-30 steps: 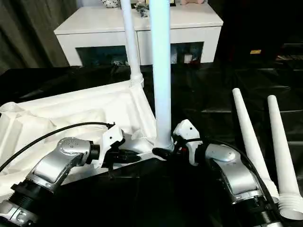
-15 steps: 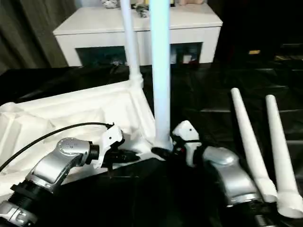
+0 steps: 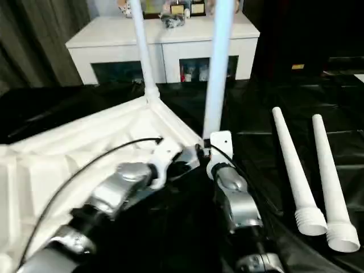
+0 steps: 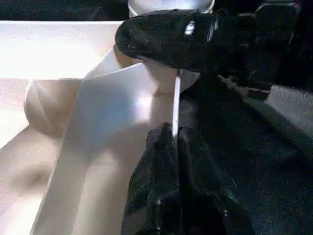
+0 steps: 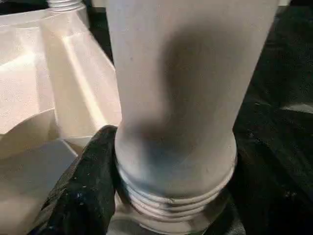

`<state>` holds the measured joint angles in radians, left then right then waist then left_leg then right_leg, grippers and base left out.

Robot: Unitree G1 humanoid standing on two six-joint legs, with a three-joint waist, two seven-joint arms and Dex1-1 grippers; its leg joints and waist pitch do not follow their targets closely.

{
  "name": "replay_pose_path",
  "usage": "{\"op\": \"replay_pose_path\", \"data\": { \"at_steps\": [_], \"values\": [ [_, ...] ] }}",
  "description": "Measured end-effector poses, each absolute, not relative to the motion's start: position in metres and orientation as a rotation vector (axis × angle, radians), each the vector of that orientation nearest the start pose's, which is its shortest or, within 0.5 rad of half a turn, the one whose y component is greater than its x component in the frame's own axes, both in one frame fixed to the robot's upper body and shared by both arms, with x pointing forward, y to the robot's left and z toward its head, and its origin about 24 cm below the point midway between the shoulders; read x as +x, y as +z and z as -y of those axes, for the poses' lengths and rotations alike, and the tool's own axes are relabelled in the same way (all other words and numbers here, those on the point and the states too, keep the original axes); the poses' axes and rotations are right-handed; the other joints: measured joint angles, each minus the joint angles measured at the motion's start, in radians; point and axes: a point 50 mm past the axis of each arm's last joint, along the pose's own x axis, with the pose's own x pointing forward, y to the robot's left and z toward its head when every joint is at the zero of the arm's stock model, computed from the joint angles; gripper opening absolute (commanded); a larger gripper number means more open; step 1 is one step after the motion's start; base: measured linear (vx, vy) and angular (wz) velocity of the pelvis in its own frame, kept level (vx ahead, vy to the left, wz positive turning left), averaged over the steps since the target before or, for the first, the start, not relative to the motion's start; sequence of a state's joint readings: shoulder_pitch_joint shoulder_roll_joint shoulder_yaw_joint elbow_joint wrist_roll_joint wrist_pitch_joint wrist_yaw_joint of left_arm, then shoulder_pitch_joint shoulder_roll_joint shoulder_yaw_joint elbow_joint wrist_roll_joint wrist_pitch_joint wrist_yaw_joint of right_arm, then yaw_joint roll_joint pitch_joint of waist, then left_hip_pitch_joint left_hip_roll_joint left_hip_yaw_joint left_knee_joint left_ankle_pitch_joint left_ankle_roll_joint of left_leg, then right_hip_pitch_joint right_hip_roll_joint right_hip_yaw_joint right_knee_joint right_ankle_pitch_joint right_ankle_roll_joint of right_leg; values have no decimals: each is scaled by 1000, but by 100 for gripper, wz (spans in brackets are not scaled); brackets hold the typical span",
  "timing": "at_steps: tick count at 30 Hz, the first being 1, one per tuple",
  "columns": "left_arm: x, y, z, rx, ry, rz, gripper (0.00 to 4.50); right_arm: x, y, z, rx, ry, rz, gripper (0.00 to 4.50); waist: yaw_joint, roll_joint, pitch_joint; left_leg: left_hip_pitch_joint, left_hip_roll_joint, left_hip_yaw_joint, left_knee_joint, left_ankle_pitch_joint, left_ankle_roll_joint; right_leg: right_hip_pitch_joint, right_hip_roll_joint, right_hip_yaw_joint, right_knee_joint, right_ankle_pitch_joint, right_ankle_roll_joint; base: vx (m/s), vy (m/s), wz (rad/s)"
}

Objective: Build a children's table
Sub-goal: Rotate leg to tighten

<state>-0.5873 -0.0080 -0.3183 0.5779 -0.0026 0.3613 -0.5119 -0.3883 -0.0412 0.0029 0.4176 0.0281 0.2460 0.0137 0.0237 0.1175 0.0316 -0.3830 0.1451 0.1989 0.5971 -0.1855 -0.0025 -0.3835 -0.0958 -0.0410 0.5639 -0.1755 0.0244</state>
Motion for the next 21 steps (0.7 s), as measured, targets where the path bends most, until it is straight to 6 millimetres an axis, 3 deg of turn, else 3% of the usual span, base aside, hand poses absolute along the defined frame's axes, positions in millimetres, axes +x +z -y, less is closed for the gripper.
{"op": "replay_pose_path", "data": {
  "at_steps": [1,4,9,17,19,21],
  "values": [
    [316,34,-27,188,-886,-428,0,321,27,131,-40,96,-288,308,-2,0,0,0,0,0,-1,0,0,0,0,0,-4,0,0,0,0,0],
    [317,34,-27,191,-887,-418,0,322,27,131,-21,103,-279,345,-9,0,0,-1,-3,0,0,0,0,1,-1,1,-5,0,0,0,0,0],
    [323,34,-42,205,-846,-397,0,319,25,126,29,127,-273,376,-36,2,1,-5,-5,-3,-1,0,0,-1,-4,-1,-5,0,0,0,0,0],
    [322,37,-36,147,-867,-305,0,309,35,138,9,145,-199,382,-18,1,3,-13,-5,-1,-6,0,1,-8,-4,-1,-3,3,-1,0,0,0],
    [326,43,-39,68,-852,-266,44,306,37,139,2,150,-184,384,-16,0,3,-21,-5,-1,-5,5,7,-16,-4,0,-3,17,-5,0,0,0],
    [331,58,-41,31,-842,-195,57,303,33,140,1,148,-198,384,-14,0,3,-22,-5,0,-5,6,7,-17,-5,0,-3,24,-8,0,0,0]
  ]
}}
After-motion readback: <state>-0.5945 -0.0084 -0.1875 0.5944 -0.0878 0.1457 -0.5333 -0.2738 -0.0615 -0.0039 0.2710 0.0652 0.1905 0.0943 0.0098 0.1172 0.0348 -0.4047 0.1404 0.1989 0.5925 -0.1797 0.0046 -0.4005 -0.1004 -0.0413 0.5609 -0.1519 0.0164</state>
